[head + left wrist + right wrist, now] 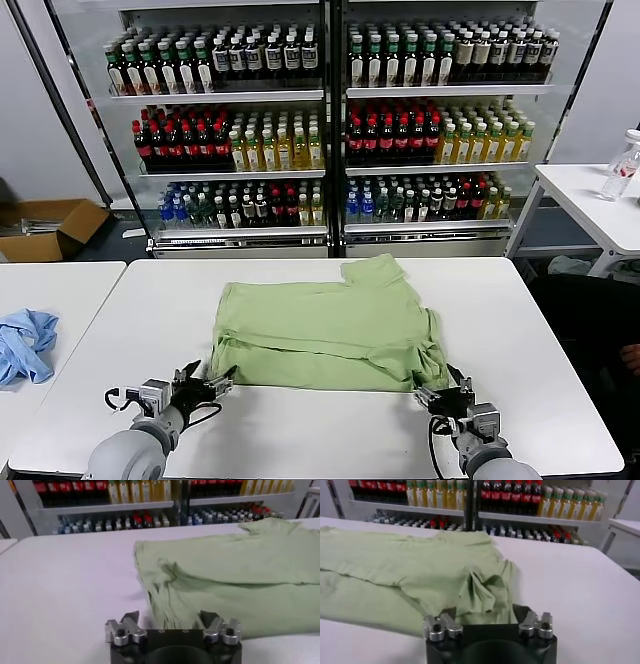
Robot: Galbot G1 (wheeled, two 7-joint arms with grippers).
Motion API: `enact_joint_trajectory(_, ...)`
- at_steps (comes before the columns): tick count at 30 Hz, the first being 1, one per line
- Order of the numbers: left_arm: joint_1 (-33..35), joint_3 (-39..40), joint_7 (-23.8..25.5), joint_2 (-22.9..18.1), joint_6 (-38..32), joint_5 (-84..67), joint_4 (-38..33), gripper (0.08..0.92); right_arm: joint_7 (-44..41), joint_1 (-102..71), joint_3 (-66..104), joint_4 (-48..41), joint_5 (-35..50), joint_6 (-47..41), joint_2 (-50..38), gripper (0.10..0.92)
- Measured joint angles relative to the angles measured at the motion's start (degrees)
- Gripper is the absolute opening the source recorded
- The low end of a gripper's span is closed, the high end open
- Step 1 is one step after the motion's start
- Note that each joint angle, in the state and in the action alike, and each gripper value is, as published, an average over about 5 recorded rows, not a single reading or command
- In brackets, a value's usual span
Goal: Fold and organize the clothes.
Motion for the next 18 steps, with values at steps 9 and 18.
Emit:
enact_joint_trajectory(9, 0.62, 0.47, -0.32, -0.21, 0.42, -0.38, -0.05, 0.436, -0.05, 0.63, 0.08, -1.57, 2.06, 0.01, 0.02, 0.339)
enact_joint_trajectory(18, 1.94, 0.15, -0.03, -0.71, 0.84, -0.15, -1.49, 0.177, -0.33, -2.85, 1.76, 1.43, 2.58, 0.45, -0.57, 0.135)
